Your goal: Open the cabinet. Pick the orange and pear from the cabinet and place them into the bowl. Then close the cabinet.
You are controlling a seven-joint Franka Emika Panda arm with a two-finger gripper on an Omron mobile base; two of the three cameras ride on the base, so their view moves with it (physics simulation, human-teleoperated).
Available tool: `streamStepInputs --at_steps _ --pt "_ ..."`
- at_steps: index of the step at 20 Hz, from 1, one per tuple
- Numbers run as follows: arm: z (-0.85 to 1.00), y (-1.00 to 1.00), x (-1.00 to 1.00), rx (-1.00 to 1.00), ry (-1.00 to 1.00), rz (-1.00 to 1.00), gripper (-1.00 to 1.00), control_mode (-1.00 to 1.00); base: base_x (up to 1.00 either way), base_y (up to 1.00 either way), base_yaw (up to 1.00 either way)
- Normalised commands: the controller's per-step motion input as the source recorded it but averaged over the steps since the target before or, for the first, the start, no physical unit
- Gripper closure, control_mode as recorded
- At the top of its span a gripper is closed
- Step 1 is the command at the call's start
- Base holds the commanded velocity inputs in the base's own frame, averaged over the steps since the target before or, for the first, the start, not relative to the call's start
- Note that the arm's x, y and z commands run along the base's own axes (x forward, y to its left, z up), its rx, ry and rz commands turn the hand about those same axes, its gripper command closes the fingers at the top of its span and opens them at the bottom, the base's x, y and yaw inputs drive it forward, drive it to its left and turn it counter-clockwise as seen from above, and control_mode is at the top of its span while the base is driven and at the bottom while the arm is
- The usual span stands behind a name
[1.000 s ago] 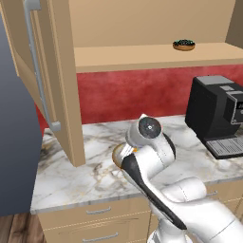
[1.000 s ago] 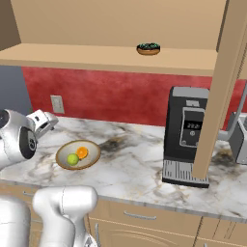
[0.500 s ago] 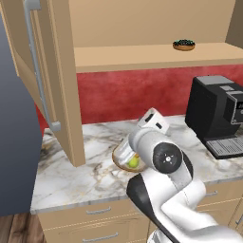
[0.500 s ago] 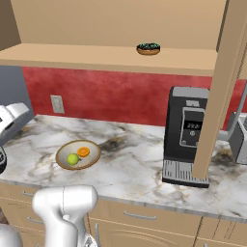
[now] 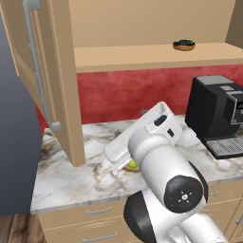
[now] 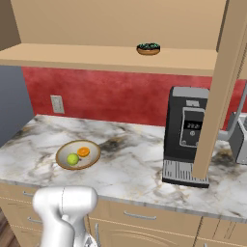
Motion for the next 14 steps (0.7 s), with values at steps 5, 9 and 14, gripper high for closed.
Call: streamStepInputs --at_steps 5,9,14 --pt "0.55 0.52 -0.75 0.16 -0.1 0.0 -1.0 -1.0 0.0 0.0 0.0" --pt "0.18 0.56 -0.89 0.16 -0.08 0.0 -1.0 -1.0 0.0 0.0 0.0" --pt "0.0 0.13 -1.0 0.19 -0.15 0.0 -1.0 -1.0 0.0 0.0 0.0"
